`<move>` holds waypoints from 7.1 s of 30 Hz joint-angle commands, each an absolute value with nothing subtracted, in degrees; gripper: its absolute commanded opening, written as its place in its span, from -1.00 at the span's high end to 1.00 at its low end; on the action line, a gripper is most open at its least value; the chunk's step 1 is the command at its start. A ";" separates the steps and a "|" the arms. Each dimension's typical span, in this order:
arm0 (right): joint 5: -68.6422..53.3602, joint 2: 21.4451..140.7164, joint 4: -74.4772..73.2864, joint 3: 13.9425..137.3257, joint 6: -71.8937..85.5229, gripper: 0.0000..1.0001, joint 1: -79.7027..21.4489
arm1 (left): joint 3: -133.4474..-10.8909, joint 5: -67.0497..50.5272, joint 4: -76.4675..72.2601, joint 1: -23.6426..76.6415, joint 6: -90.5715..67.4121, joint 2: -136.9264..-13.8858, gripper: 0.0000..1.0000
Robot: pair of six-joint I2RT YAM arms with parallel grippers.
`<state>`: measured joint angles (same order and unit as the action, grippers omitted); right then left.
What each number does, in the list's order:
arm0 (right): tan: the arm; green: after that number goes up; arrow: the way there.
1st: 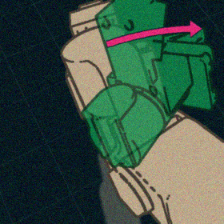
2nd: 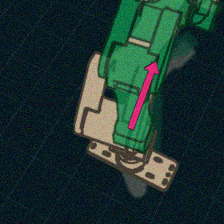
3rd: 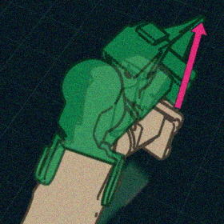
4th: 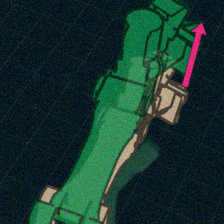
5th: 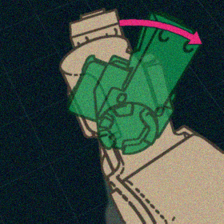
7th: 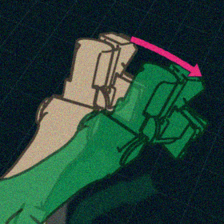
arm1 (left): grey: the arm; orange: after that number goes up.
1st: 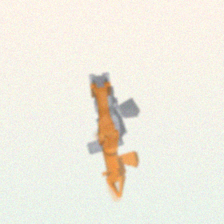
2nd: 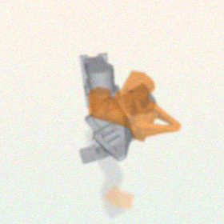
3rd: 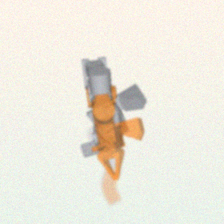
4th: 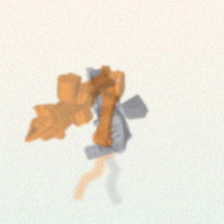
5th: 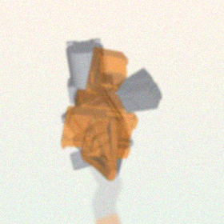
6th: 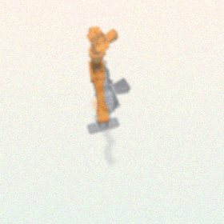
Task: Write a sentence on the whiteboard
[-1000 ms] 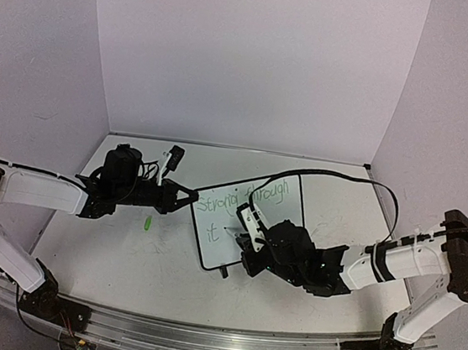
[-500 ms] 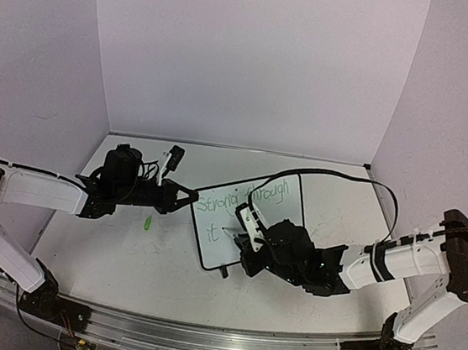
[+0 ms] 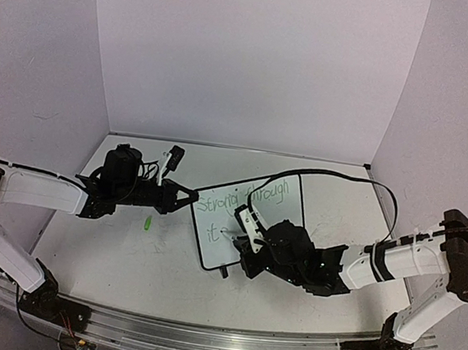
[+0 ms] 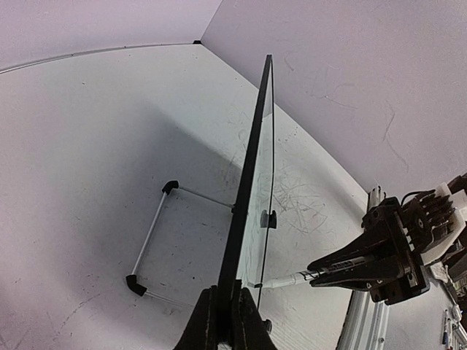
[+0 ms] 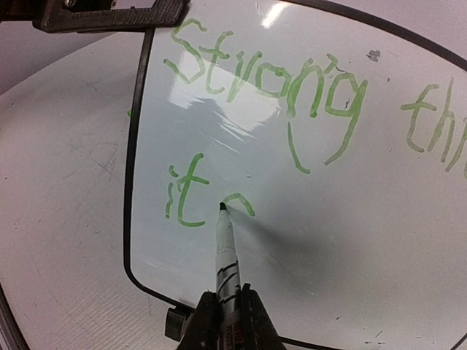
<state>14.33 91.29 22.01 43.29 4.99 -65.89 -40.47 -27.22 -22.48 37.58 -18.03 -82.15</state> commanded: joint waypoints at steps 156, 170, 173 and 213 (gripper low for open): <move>16.73 89.03 23.79 43.54 4.22 1.00 -62.88 | -40.32 -22.03 -16.61 36.91 -14.59 -83.57 1.00; 16.12 89.18 21.49 41.90 6.40 1.00 -63.20 | -40.24 -21.74 -16.56 36.91 -14.49 -83.24 1.00; 16.15 88.92 21.17 41.15 6.87 1.00 -63.36 | -40.38 -21.78 -16.52 36.91 -14.58 -83.29 1.00; 15.95 84.01 25.22 40.80 5.25 1.00 -63.49 | -40.62 -21.99 -16.35 37.00 -14.76 -83.62 1.00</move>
